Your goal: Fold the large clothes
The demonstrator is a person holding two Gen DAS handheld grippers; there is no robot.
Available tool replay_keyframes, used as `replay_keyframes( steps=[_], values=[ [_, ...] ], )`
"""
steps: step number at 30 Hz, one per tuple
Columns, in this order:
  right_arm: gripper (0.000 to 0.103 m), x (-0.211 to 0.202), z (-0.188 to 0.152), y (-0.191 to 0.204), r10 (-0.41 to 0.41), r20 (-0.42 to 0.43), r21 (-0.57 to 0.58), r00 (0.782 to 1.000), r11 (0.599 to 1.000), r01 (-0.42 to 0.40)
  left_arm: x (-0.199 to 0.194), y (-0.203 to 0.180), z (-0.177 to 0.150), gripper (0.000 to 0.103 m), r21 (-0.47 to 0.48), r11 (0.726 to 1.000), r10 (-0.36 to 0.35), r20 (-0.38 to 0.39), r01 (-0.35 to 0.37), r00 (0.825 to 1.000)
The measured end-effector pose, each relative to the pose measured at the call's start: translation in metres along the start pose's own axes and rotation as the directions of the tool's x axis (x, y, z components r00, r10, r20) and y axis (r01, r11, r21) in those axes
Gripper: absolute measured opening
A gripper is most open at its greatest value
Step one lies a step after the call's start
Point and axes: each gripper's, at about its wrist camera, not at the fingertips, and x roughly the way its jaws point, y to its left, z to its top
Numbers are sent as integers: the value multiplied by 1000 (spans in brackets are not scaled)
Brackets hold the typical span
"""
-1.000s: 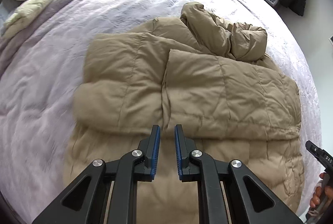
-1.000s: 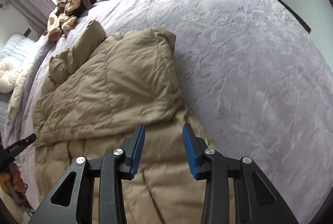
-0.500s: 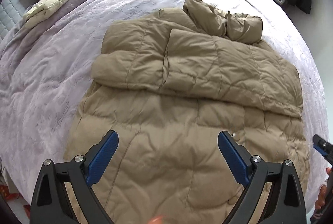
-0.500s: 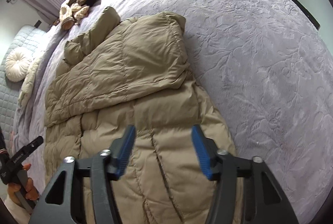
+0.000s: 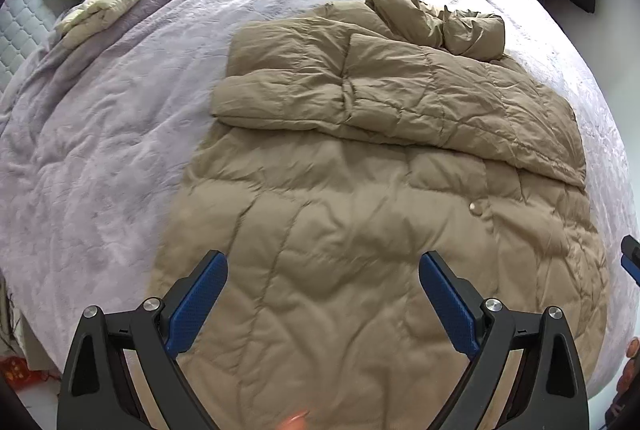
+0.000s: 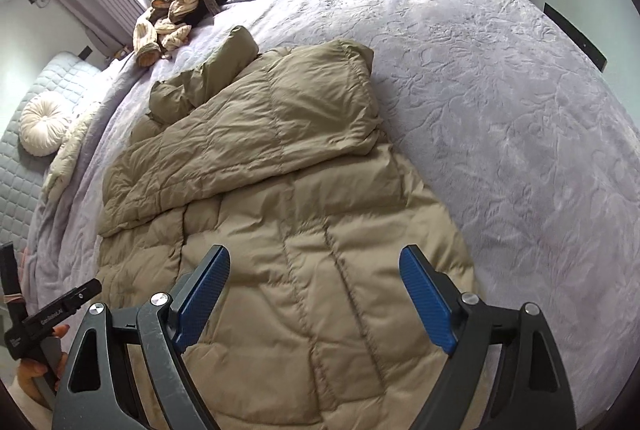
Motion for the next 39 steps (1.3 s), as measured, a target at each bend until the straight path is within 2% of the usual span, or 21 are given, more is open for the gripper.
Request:
replay_keyframes(
  steps=[5,13,20,27,33,36,39],
  values=[
    [89,-17,-12,14,12,7,16,1000,1000,-12,-18,13,-12,97,9,1000,-9,-15,9,1000],
    [89,-37,-28,28,37,-51,63,998,997,-34,-48,25,-30,97,12,999,-52,-34,52,998],
    [89,-59,-44,37,84,-65,117,994,990,-76,-71,34,-48,97,26,998,-51,-45,52,998],
    [89,-70,-65,39,140,-87,180,986,976,-122,-75,57,-72,97,20,997,-78,-76,80,994],
    [89,-62,-95,20,185,-144,315,972,940,-132,-59,97,-102,97,-76,990,-129,-150,118,980],
    [89,-59,-110,8,185,-170,358,968,927,-114,-50,113,-116,97,-130,981,-169,-186,146,968],
    [89,-53,-125,-9,194,-196,424,961,901,-95,-35,129,-134,97,-206,960,-234,-221,189,947]
  ],
)
